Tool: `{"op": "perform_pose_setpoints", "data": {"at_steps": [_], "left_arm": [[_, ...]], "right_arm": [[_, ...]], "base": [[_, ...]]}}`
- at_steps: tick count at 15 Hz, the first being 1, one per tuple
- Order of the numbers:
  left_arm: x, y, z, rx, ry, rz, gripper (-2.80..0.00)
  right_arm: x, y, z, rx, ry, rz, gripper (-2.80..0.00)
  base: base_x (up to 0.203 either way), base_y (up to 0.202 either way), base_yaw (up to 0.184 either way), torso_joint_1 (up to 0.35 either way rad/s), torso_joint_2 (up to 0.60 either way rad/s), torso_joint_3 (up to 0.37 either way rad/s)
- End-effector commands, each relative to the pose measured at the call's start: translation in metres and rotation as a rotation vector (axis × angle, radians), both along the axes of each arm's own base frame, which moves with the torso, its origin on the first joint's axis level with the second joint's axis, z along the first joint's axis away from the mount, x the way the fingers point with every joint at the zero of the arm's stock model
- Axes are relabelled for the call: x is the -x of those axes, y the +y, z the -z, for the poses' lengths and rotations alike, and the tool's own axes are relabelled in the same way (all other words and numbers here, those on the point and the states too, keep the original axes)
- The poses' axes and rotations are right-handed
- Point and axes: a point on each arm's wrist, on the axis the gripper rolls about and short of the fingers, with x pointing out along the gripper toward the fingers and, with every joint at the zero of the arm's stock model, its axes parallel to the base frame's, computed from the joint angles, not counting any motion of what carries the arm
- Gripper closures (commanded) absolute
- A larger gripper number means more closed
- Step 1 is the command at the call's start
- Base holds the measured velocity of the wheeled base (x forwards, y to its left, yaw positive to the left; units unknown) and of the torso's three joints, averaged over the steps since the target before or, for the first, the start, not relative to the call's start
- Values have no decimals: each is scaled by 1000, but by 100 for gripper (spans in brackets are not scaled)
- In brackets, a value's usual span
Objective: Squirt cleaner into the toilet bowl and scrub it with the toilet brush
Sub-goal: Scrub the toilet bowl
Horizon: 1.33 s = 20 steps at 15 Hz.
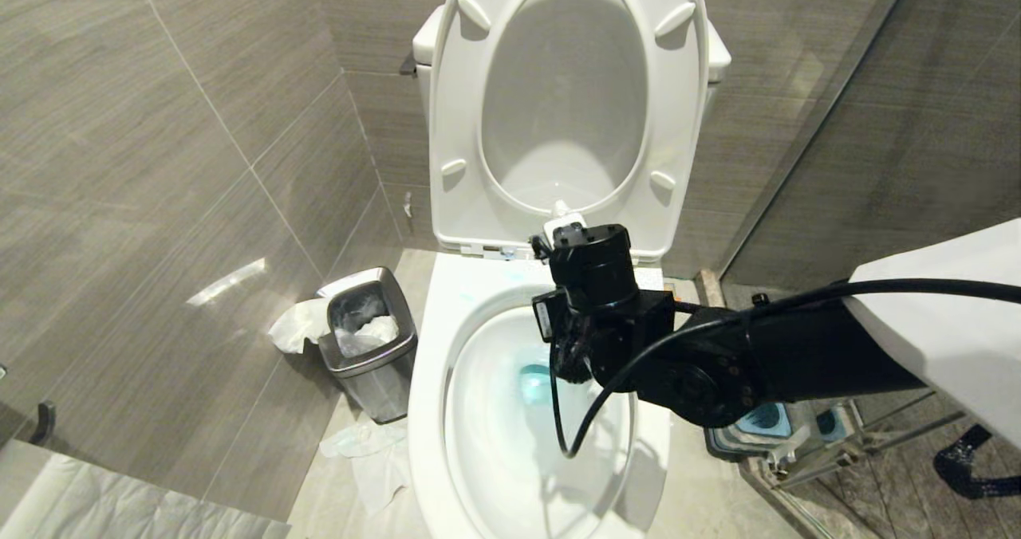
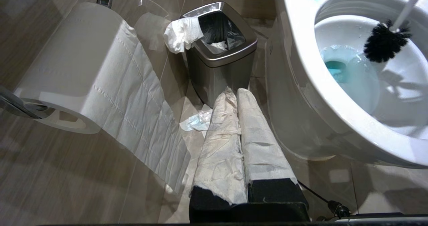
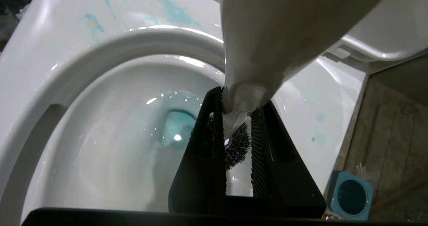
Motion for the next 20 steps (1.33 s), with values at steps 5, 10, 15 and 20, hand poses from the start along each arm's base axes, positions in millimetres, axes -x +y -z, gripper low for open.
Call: {"op": "perform_pose_setpoints", "data": {"at_steps": [5, 10, 15, 20], "left_arm": [[0, 0, 0, 0, 3, 1, 0], [0, 0, 0, 0, 3, 1, 0], [0, 0, 0, 0, 3, 1, 0], [0, 0, 0, 0, 3, 1, 0]], "right_arm": [[47, -2, 3, -24, 54, -52, 0], [73, 15, 14, -38, 86, -102, 0], [80, 38, 26, -29, 99, -151, 0], [64, 68, 25, -64, 57, -163, 0]], "base": [[0, 0, 0, 0, 0, 0], [0, 0, 0, 0, 0, 0], [0, 0, 0, 0, 0, 0], [0, 0, 0, 0, 0, 0]]}}
